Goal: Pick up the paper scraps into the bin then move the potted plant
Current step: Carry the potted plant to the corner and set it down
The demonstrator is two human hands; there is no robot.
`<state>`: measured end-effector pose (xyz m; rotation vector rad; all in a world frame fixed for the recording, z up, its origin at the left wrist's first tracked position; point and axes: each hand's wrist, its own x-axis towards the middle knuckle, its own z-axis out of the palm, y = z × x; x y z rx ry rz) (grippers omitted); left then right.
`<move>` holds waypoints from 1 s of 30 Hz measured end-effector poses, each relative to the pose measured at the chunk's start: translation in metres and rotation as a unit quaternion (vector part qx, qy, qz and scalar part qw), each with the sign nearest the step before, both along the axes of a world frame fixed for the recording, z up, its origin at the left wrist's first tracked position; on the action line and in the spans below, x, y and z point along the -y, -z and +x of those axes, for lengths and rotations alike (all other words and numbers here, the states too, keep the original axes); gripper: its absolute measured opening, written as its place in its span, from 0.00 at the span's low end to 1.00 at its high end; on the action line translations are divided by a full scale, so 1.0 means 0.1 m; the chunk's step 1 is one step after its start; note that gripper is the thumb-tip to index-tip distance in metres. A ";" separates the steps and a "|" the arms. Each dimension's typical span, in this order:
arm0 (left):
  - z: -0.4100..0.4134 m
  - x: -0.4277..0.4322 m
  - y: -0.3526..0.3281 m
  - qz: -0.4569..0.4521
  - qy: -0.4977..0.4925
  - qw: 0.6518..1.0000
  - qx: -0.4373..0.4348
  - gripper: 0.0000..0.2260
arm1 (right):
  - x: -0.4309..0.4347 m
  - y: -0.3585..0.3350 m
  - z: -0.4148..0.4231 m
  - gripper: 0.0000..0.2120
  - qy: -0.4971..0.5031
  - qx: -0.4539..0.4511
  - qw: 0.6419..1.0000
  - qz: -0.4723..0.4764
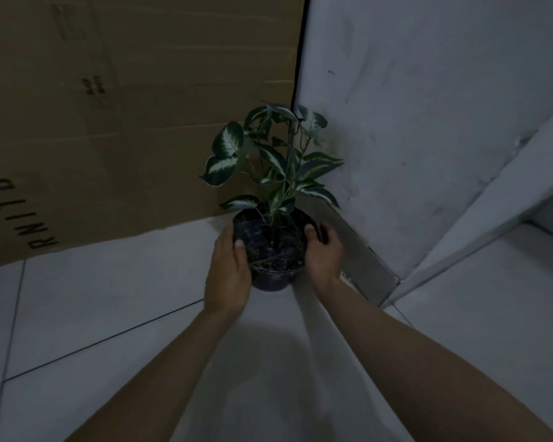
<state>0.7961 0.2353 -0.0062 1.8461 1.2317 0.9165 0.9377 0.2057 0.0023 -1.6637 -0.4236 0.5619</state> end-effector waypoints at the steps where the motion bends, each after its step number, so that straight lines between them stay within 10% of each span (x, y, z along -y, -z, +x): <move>1: -0.07 0.05 0.05 0.022 0.028 0.999 -0.029 0.22 | 0.03 0.00 -0.01 0.22 0.004 0.016 1.000 0.001; 6: -0.31 0.20 0.19 0.163 0.076 0.962 -0.204 0.23 | 0.38 0.11 -0.15 0.20 -0.052 0.285 0.956 -0.036; 14: -0.27 0.31 0.12 0.216 0.084 0.923 -0.306 0.22 | 0.76 0.31 -0.23 0.23 -0.235 0.592 0.761 -0.121; 30: 0.05 0.09 -0.17 0.103 0.110 0.909 -0.390 0.25 | 0.37 0.09 -0.17 0.23 -0.211 0.551 0.784 -0.195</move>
